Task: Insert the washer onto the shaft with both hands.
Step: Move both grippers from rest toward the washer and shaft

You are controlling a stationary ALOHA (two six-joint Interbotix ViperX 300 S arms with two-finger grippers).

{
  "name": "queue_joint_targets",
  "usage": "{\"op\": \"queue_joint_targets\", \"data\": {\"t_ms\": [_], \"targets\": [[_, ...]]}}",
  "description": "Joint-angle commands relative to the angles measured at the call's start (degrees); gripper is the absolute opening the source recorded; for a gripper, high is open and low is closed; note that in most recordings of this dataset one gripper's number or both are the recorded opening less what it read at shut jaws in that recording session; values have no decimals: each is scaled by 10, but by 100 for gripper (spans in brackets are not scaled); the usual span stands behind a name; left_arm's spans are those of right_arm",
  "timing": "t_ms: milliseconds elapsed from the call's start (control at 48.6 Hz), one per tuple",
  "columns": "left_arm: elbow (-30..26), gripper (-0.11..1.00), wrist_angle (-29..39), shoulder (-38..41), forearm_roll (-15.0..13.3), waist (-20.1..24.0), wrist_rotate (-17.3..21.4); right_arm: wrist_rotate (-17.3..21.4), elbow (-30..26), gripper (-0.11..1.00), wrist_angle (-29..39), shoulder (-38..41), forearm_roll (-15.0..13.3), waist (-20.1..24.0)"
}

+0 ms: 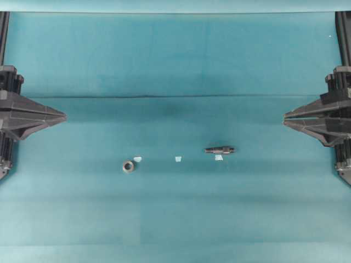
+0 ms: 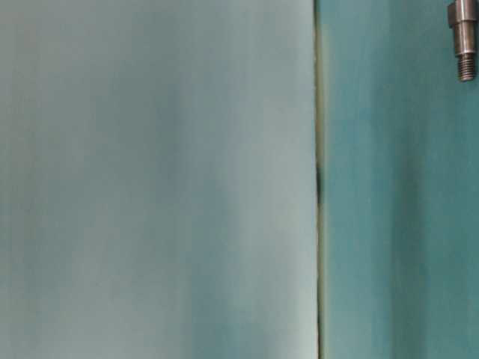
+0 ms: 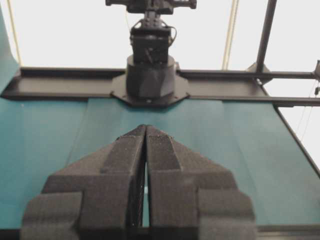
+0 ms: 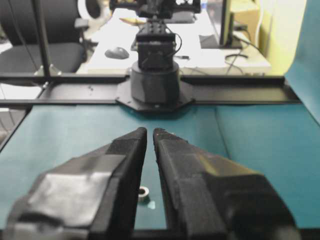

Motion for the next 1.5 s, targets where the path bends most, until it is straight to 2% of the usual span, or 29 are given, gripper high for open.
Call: {"op": "queue_joint_targets", "data": {"t_ms": [0,62,123,288,597,926,1358,1481], "targets": [[-11,2,10,30,7,0,-11,-3,-5,0,-4,7,2,-5],[-20,3,16,51,7,-2,-19,2,-4,1,4,7,11,-13],[-32,2,16,71,7,-3,-23,7,-4,-5,15,8,18,-17],[-54,2,40,127,7,-4,-25,30,-11,-9,61,8,22,-20],[-106,2,170,214,6,-10,-26,94,-31,-9,200,40,21,-26],[-152,2,240,267,7,-10,-26,94,-60,-9,278,118,21,-26],[-226,2,387,363,7,-19,-26,93,-137,-9,367,271,19,-26],[-249,2,406,399,7,-28,-26,91,-169,-9,402,314,11,-26]]}}
